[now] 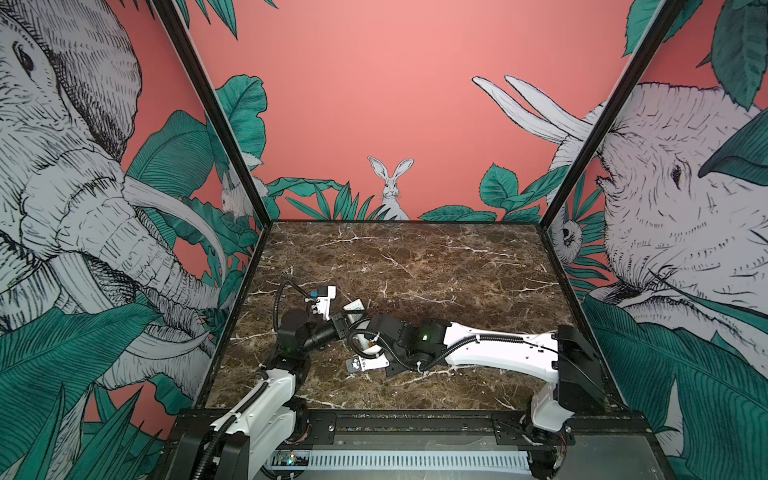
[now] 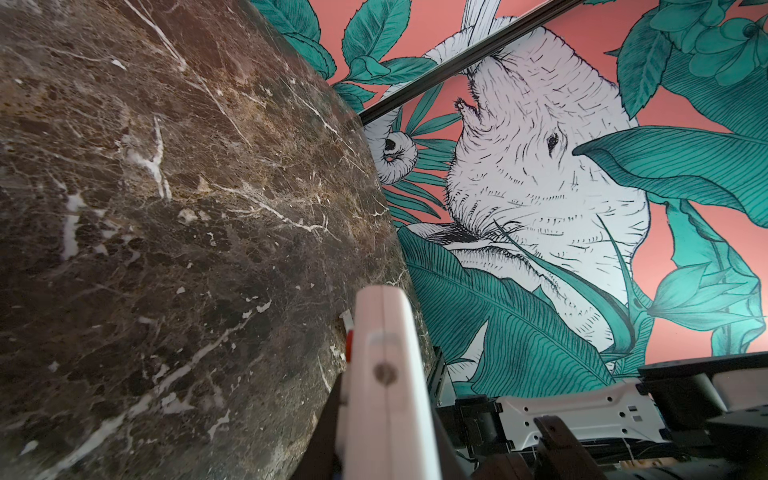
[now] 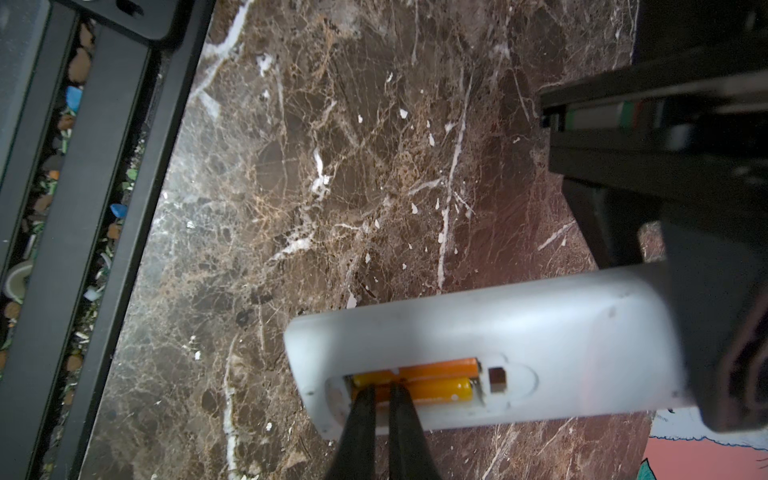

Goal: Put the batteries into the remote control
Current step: 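Press both orange batteries down into the compartment with the right gripper fingers, then lift the right gripper off the remote and move it over the white cover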

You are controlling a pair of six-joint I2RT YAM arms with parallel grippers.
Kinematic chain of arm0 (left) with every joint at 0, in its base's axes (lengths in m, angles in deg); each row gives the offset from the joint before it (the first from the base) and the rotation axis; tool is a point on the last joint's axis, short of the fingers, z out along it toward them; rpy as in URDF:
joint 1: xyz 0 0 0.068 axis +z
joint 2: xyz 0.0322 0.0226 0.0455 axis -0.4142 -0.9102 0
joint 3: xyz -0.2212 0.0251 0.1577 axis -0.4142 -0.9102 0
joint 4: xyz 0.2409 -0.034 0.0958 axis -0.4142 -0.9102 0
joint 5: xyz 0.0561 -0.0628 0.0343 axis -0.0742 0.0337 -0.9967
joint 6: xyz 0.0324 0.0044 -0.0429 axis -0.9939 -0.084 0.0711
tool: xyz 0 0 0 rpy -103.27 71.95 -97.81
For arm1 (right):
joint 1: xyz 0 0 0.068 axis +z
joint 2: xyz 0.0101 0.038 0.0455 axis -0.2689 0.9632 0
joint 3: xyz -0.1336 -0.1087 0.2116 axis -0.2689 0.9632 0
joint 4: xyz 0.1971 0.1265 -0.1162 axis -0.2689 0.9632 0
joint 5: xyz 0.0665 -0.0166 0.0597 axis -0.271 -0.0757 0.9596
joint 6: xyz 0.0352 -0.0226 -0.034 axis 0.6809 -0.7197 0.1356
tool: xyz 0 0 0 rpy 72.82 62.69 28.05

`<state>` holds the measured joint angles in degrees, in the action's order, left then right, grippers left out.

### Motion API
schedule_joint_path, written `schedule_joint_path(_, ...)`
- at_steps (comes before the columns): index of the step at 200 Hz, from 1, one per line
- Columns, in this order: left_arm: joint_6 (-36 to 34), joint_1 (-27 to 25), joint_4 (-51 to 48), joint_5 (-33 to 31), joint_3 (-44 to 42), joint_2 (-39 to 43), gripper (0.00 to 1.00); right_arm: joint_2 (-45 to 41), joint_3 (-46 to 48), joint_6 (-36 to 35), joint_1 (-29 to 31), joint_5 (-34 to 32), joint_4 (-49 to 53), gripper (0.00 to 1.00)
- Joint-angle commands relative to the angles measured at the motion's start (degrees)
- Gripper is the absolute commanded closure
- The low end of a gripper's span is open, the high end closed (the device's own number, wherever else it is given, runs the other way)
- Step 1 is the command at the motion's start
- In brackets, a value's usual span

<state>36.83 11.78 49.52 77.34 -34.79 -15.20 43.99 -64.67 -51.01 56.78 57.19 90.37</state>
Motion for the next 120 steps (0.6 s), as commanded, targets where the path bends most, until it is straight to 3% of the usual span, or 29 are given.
schedule_joint_path(1, 2.26, -0.41, 2.45, 3.53, 1.5, 0.61, 1.0, -0.13, 0.17, 0.3, 0.03, 0.27, -1.98, 0.88)
schedule_joint_path(120, 1.16, -0.41, 1.46, 2.86, 1.76, 0.36, 1.0, -10.48, 6.2, 5.45, 0.04, 0.11, -3.44, 0.76)
